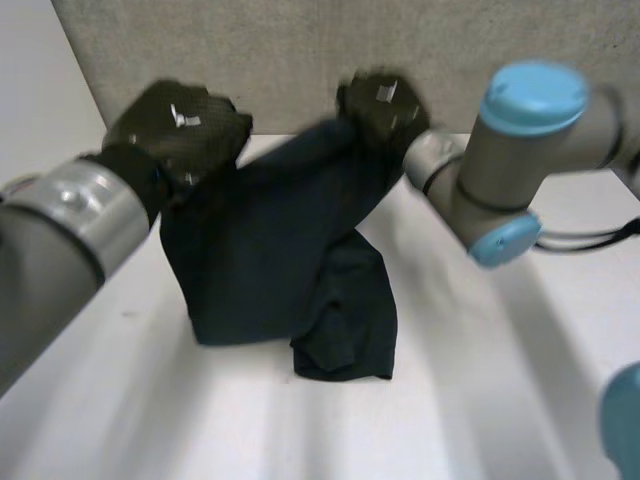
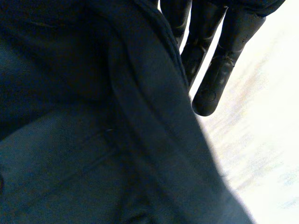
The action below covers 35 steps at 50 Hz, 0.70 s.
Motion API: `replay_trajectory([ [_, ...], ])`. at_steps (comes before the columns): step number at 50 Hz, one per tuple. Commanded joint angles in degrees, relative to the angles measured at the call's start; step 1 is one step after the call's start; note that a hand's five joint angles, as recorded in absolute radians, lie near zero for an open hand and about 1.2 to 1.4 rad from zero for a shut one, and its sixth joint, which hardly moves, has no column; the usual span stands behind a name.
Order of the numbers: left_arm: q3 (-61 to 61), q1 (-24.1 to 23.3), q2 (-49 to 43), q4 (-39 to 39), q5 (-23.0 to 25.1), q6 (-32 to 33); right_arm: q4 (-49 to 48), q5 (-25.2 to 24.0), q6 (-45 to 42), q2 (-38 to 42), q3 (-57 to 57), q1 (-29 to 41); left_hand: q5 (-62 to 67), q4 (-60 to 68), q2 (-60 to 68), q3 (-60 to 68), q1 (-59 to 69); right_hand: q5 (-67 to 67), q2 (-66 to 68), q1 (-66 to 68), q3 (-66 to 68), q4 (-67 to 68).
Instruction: Fold the shorts.
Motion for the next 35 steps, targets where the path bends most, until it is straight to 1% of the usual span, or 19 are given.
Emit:
replay_trajectory([
  [1,15.3,7.4,-11.1,16.4,-3.8,6.6,-16.1,5.2,-8.4,-13.3,2.5,-0.4,15.7,11.2,11.4,11.7,13.8,17.3,13.2,24.0,12.3,12.0],
  [3,20.0,7.5,-12.7,19.9,-5.7,6.5,-21.4,5.5,-9.0,-15.8,3.9,-0.5,15.7,11.2,11.4,11.7,13.8,17.3,13.2,24.0,12.3,12.0],
  [4,23.6,7.1,-13.6,22.9,-7.2,6.5,-23.0,5.7,-9.0,-16.5,4.3,-0.5,15.7,11.2,11.4,11.7,13.8,17.3,13.2,24.0,12.3,12.0],
  [7,26.8,6.2,-14.1,26.2,-8.2,6.0,-26.8,6.7,-9.2,-18.0,6.0,-0.3,15.7,11.2,11.4,11.7,13.8,17.3,13.2,24.0,12.3,12.0],
  [9,27.1,5.0,-14.0,28.8,-8.2,5.0,-27.0,7.1,-9.4,-18.5,6.8,0.1,15.7,11.2,11.4,11.7,13.8,17.3,13.2,24.0,12.3,12.0],
  [13,25.0,3.7,-13.7,29.5,-8.2,3.2,-25.7,7.4,-10.2,-19.8,10.8,0.2,15.7,11.2,11.4,11.7,13.8,17.3,13.2,24.0,12.3,12.0],
  [18,14.7,3.5,-12.1,29.2,-8.0,1.9,-20.1,7.1,-12.1,-23.0,18.5,0.2,15.7,11.2,11.4,11.7,13.8,17.3,13.2,24.0,12.3,12.0],
  [19,12.7,3.6,-11.7,29.1,-8.1,1.8,-17.6,6.7,-12.6,-23.9,21.7,0.2,15.7,11.2,11.4,11.7,13.8,17.3,13.2,24.0,12.3,12.0],
  [22,3.4,4.0,-10.9,29.0,-8.2,1.7,-13.6,5.9,-13.3,-24.3,26.9,0.3,15.7,11.2,11.4,11.7,13.8,17.3,13.2,24.0,12.3,12.0],
  [23,0.9,4.0,-10.7,28.9,-8.2,1.7,-11.1,5.5,-13.8,-24.4,30.7,0.3,15.7,11.2,11.4,11.7,13.8,17.3,13.2,24.0,12.3,12.0],
  [24,-4.3,4.1,-10.4,28.9,-8.1,1.5,-9.9,5.3,-14.0,-24.4,32.4,0.3,15.7,11.2,11.4,11.7,13.8,17.3,13.2,24.0,12.3,12.0],
  [26,-9.2,4.4,-9.9,28.9,-7.9,1.5,-7.4,4.8,-14.2,-24.3,36.2,0.3,15.7,11.2,11.4,11.7,13.8,17.3,13.2,24.0,12.3,12.0],
  [27,-11.6,4.6,-9.7,28.9,-7.8,1.5,-5.2,4.2,-14.4,-24.3,40.0,0.4,15.7,11.2,11.4,11.7,13.8,17.3,13.2,24.0,12.3,12.0],
  [28,-15.9,4.9,-9.5,29.0,-7.7,1.5,-4.2,3.9,-14.4,-24.3,42.0,0.4,15.7,11.2,11.4,11.7,13.8,17.3,13.2,24.0,12.3,12.0],
  [33,-24.4,4.9,-9.5,29.0,-7.4,1.5,-0.5,2.1,-14.5,-24.3,49.1,0.2,15.7,11.2,11.4,11.7,13.8,16.5,12.4,23.2,11.5,11.2],
  [35,-26.3,4.8,-9.0,29.1,-7.3,1.5,-0.3,1.8,-13.6,-24.3,50.8,0.1,15.7,11.2,11.4,11.7,13.8,11.6,7.6,18.3,6.6,6.3],
])
